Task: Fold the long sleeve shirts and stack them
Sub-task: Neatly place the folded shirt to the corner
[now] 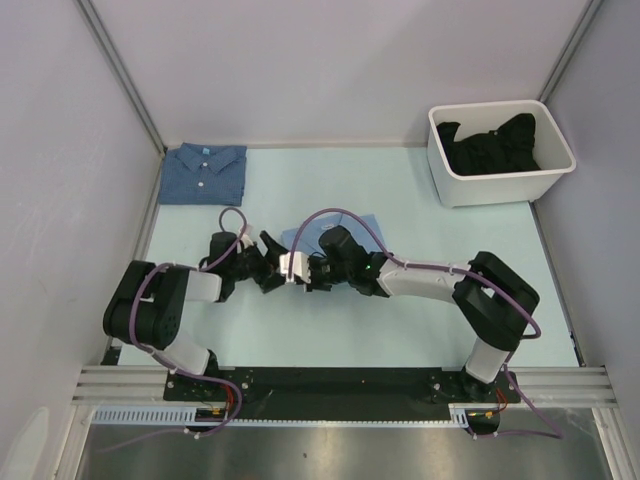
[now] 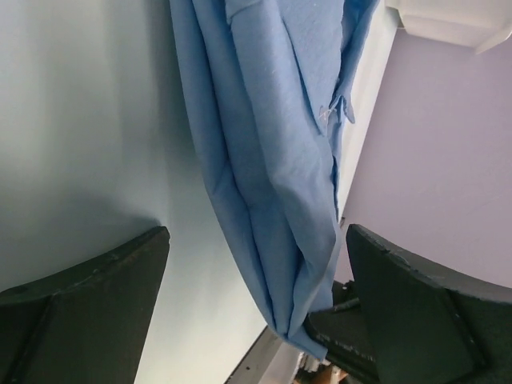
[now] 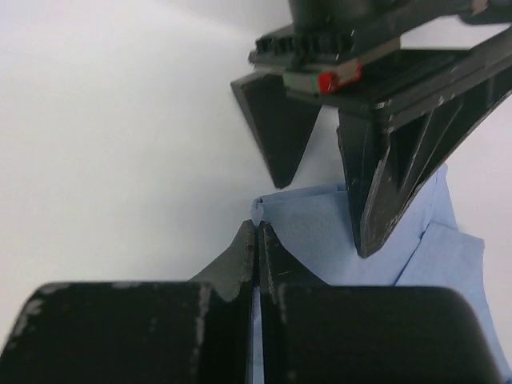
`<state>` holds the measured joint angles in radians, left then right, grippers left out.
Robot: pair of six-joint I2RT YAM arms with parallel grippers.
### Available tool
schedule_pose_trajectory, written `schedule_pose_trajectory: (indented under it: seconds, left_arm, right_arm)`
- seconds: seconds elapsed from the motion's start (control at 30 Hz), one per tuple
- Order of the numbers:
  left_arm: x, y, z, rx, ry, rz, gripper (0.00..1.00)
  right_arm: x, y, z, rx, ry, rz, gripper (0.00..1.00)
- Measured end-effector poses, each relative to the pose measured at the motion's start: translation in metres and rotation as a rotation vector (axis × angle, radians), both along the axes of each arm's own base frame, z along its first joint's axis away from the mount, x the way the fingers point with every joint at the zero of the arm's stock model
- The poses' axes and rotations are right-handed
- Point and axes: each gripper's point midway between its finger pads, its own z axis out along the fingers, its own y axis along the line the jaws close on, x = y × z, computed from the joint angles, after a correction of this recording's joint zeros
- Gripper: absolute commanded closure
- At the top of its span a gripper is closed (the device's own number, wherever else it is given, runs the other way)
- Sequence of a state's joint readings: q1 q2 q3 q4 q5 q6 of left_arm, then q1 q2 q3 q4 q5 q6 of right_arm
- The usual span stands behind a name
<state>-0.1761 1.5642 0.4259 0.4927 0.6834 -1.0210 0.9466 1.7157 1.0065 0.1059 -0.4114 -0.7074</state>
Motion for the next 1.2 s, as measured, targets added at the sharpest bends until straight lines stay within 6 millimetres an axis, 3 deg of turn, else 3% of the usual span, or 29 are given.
schedule_pose_trajectory:
  seconds: [0.13,0.23,0.43,0.47,0.57,0.67,0.7,0.77,0.8,0.83,0.87,0.93,0.97,1.07,1.2]
  left_arm:
    - [0.006,-0.002,-0.003,-0.022,0.032,0.020,0.16]
    - [0.018,-0.005,-0.005,-0.026,0.045,0.023,0.29]
    - [0.054,-0.007,-0.004,0.006,0.030,0.046,0.41]
    - [0.061,-0.007,-0.003,0.017,0.021,0.049,0.49]
    - [0.078,-0.005,-0.001,0.056,0.000,0.054,0.61]
    - [0.091,-0.004,0.002,0.091,-0.015,0.052,0.83]
    - [0.094,-0.004,0.002,0.100,-0.021,0.050,0.99]
    - [0.095,-0.003,0.001,0.119,-0.020,0.040,1.00]
    - [0.096,-0.002,-0.001,0.135,-0.016,0.032,1.00]
    - [0.098,-0.002,-0.002,0.154,-0.014,0.021,1.00]
    - [0.100,-0.001,-0.002,0.176,-0.018,0.008,1.00]
    - [0.111,0.002,0.002,0.246,-0.040,-0.033,1.00]
    - [0.120,0.004,0.008,0.290,-0.069,-0.055,1.00]
    - [0.150,0.012,0.029,0.413,-0.183,-0.097,1.00]
    - [0.185,0.028,0.055,0.571,-0.309,-0.131,1.00]
  right_arm:
    - [0.004,0.012,0.005,0.026,0.004,-0.011,1.00]
    - [0.005,0.016,0.006,0.037,0.011,-0.020,1.00]
    - [0.011,0.023,0.007,0.050,0.026,-0.066,1.00]
    - [0.014,0.026,0.007,0.055,0.027,-0.079,1.00]
    - [0.025,0.037,0.010,0.077,0.014,-0.116,1.00]
    - [0.035,0.043,0.009,0.092,0.001,-0.149,1.00]
    - [0.038,0.045,0.009,0.097,-0.002,-0.161,1.00]
    - [0.042,0.046,0.009,0.104,-0.004,-0.181,0.81]
    - [0.045,0.048,0.009,0.106,-0.002,-0.197,0.64]
    - [0.049,0.049,0.009,0.110,0.003,-0.214,0.55]
    - [0.053,0.048,0.011,0.114,0.007,-0.237,0.35]
    - [0.059,0.047,0.015,0.126,0.026,-0.269,0.16]
    - [0.065,0.043,0.019,0.136,0.036,-0.292,0.01]
    - [0.085,0.020,0.026,0.150,0.073,-0.375,0.00]
    - [0.113,-0.029,0.036,0.157,0.103,-0.508,0.00]
